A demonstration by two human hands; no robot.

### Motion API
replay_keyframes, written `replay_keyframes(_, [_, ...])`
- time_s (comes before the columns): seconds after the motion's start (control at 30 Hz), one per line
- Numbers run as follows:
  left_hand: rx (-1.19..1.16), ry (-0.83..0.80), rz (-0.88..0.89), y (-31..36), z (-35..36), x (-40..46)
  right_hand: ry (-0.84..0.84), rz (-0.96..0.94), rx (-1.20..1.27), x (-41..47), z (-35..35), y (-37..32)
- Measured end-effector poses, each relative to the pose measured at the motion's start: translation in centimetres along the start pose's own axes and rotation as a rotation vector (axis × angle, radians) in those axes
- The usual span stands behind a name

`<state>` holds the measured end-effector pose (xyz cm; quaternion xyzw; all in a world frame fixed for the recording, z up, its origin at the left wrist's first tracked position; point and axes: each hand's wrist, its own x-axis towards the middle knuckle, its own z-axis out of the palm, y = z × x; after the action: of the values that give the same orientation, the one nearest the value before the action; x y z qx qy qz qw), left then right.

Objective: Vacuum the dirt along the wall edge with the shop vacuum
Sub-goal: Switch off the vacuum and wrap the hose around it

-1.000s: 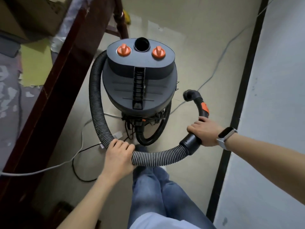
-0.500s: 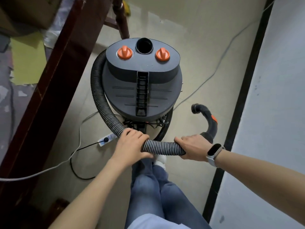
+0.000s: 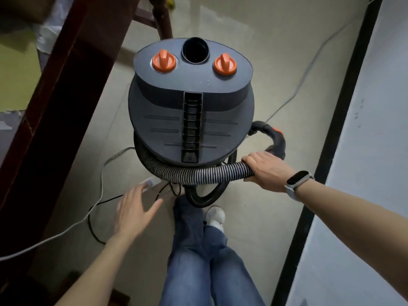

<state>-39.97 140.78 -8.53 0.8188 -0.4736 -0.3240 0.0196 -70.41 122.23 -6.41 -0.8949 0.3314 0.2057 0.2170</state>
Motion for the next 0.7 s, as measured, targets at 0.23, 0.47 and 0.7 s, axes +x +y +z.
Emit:
replay_keyframes(0.23, [-0.043,0.227,0.252,4.1,1.4,2.6,0.006,0.082,0.021,1.6,3.4,0.4])
replay_keyframes(0.47, [-0.049,0.255,0.16,6.0,1.5,2.5,0.489,0.326,-0.016,1.1,5.4,-3.6])
replay_keyframes(0.7, [-0.12,0.302,0.054,8.6,1.8,2.7,0.807,0.167,0.023,3.9,6.2,-10.4])
